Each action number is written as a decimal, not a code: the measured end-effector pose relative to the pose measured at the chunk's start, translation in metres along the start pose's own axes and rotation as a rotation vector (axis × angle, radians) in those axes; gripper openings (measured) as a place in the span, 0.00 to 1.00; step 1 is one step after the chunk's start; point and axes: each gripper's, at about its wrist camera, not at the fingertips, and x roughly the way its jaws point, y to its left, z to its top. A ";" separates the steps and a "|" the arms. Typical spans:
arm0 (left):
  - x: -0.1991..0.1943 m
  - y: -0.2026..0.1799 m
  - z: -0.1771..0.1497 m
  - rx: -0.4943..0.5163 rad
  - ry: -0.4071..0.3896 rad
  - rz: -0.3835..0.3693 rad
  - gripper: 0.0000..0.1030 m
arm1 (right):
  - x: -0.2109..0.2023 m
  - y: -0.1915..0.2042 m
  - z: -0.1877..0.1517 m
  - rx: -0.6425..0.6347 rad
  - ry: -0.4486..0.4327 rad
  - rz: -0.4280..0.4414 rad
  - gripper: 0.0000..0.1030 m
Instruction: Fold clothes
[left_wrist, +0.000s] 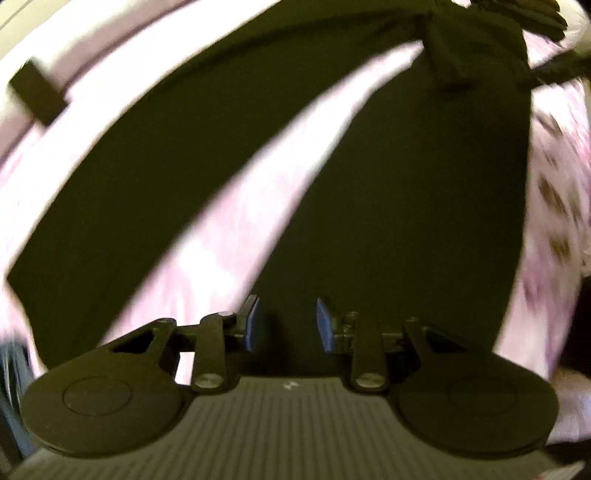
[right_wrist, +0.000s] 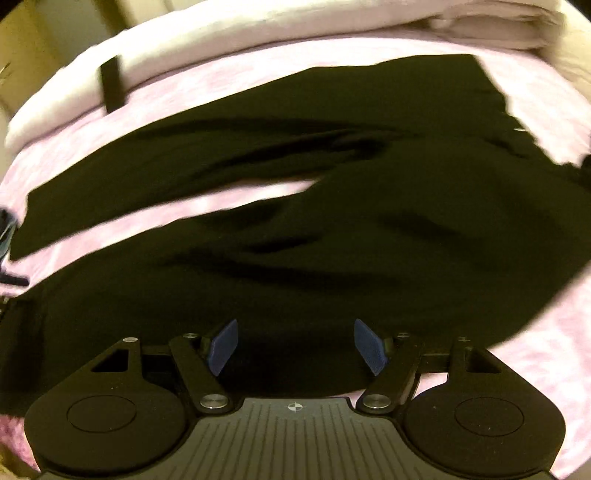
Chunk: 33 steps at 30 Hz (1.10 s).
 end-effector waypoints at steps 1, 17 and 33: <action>-0.003 0.001 -0.022 -0.001 0.028 -0.002 0.27 | 0.006 0.015 -0.003 -0.006 0.009 0.005 0.69; -0.074 0.047 -0.165 -0.108 0.029 -0.022 0.27 | -0.007 0.159 -0.038 -0.018 0.229 -0.195 0.71; -0.178 -0.005 -0.022 -0.190 -0.160 0.096 0.65 | -0.197 0.056 0.031 0.069 -0.009 -0.397 0.94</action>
